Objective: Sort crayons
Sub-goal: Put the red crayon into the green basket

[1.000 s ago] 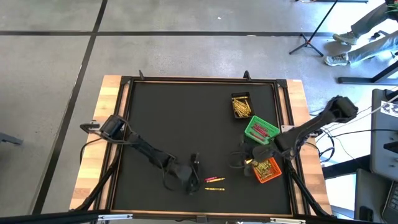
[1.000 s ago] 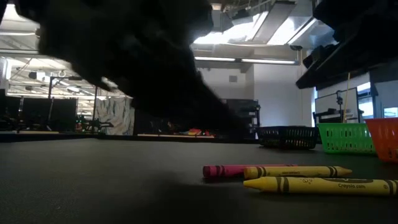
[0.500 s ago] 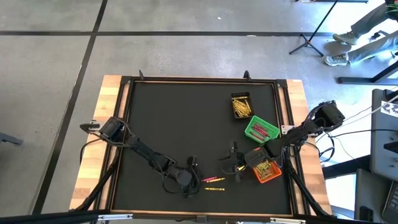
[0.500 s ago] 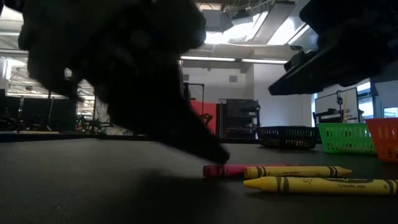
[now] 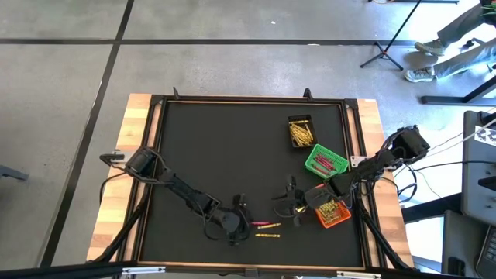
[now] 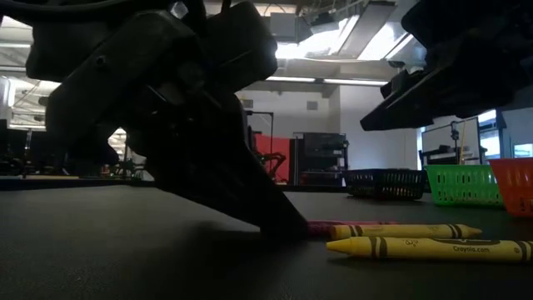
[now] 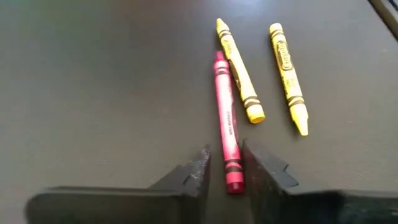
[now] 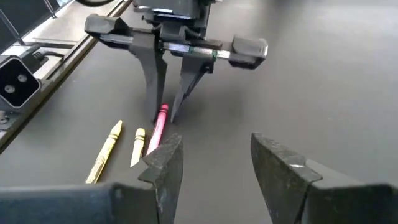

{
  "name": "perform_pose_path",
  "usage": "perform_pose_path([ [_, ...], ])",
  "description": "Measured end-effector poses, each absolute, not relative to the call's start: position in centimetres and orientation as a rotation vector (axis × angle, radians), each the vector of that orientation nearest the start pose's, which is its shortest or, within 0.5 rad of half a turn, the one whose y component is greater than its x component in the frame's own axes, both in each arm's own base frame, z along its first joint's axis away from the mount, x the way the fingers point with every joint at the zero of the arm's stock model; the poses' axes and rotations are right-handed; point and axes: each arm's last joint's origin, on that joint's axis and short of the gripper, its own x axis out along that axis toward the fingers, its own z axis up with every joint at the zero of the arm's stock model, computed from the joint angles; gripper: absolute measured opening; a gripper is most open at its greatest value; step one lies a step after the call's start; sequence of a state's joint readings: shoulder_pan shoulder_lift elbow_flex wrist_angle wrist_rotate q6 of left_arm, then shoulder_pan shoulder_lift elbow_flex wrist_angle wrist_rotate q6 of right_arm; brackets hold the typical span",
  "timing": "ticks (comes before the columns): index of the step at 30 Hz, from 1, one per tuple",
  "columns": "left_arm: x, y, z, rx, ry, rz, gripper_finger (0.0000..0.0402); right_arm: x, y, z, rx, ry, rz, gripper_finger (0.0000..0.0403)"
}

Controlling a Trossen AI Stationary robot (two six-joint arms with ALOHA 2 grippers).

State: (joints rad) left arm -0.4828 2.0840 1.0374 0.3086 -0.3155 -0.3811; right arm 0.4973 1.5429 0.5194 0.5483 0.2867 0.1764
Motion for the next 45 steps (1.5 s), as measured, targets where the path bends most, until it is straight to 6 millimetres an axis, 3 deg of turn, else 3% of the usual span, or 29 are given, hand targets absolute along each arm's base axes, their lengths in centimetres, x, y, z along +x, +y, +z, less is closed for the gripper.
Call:
perform_pose_path([
  [7,35.4,-17.1,8.7,-0.054,0.689,0.046,0.0009,24.7,12.4,14.5,-0.011,0.461,0.166,0.0186],
  [12,35.4,-16.8,9.0,-0.016,0.659,0.092,0.0008,24.6,12.5,14.5,0.027,0.468,0.175,0.0186],
  [20,35.4,-16.5,12.8,0.080,0.541,0.138,0.0004,24.6,12.5,14.8,0.048,0.463,0.177,0.0186],
  [23,35.3,-16.1,12.4,0.133,0.489,0.068,0.0004,24.1,12.4,15.6,0.046,0.464,0.195,0.0186],
  [29,34.5,-13.0,11.8,0.079,0.284,0.085,0.0004,22.8,11.7,18.4,0.035,0.420,0.200,0.0186],
  [36,34.0,-9.0,13.9,0.087,-0.083,-0.066,0.0005,22.0,10.7,20.7,-0.079,0.304,0.033,0.0186],
  [41,34.3,-7.4,14.4,0.091,-0.146,-0.083,0.0006,21.9,10.4,22.2,-0.052,0.198,-0.035,0.0186],
  [45,34.6,-6.0,14.5,0.141,-0.153,-0.051,0.0006,22.3,10.5,22.4,-0.127,0.145,-0.030,0.0186],
])
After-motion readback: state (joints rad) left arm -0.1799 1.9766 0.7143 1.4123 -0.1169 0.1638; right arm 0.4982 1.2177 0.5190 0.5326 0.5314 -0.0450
